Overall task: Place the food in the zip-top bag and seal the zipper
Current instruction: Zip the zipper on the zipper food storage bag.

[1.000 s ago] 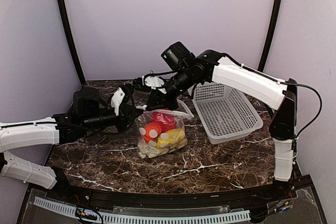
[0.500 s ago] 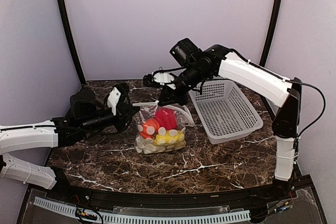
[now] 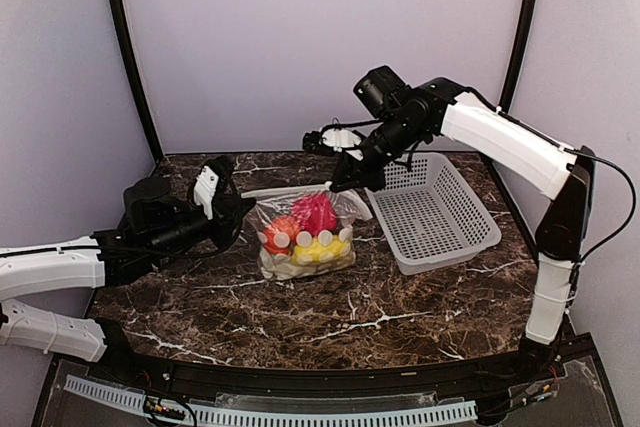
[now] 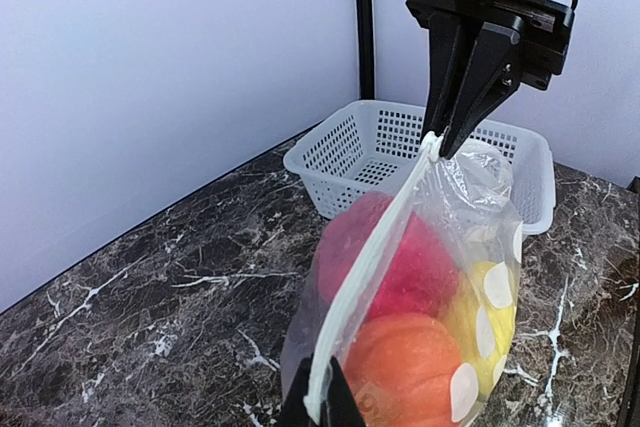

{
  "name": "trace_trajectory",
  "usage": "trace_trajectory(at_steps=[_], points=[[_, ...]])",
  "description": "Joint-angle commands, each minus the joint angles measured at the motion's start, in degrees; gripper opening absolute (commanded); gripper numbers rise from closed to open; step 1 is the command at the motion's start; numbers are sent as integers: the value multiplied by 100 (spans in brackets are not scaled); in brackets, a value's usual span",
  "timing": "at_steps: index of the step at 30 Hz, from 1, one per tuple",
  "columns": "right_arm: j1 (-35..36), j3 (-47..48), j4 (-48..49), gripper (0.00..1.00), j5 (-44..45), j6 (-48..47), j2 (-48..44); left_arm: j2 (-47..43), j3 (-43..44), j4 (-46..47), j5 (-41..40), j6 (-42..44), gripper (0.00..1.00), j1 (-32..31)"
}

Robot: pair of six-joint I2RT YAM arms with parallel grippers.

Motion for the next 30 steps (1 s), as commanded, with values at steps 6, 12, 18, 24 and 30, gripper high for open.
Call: trace_trajectory(at_steps=[6, 12, 18, 24, 30], points=[[-591, -269, -647, 0, 745, -118, -394, -244, -267, 103, -707, -84, 1, 242], [-740, -416, -755, 0, 815, -227, -489, -244, -331, 150, -750, -91, 1, 265], [-930, -617, -816, 0, 856, -368, -646, -203, -347, 187, -736, -75, 1, 279], [-1017, -730, -960, 0, 692, -584, -756, -135, -352, 236, -676, -88, 1, 280], [-1026, -887, -1133, 2, 485, -648, -788, -98, -335, 227, -688, -103, 1, 287]])
